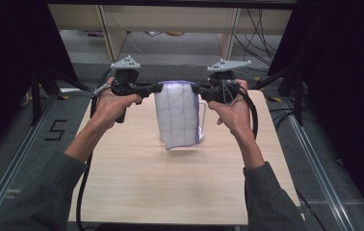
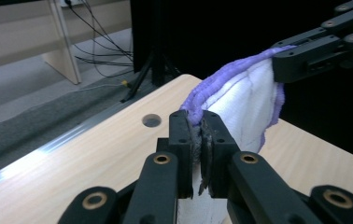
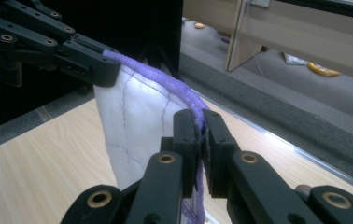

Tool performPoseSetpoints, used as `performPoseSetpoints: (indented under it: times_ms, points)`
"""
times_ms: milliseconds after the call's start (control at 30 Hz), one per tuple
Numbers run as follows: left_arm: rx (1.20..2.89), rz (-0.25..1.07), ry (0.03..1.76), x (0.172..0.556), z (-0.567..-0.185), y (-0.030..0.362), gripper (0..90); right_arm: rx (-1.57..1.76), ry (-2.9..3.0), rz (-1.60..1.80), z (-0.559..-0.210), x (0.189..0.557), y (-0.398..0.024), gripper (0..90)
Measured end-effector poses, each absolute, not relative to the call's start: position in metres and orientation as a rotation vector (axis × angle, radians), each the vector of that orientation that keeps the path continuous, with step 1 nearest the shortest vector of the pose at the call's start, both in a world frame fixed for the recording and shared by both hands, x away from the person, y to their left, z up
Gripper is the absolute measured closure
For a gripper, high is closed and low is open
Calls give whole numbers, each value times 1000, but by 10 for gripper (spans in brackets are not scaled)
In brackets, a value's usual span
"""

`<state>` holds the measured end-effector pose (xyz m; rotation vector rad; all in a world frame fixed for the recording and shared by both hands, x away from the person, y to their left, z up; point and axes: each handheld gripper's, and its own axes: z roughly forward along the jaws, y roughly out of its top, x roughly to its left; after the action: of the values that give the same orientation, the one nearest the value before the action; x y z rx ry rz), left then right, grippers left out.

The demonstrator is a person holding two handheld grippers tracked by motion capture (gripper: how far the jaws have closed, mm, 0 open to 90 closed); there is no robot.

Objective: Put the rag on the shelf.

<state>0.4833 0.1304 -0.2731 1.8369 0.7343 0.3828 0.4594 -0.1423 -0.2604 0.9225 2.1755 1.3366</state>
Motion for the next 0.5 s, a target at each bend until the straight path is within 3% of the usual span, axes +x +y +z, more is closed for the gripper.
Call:
performPoseSetpoints:
  times_ms: [500]
  points:
    - [1820,395,760,510,-250,113,834,991,2097,1353,-246,489,-154,856]
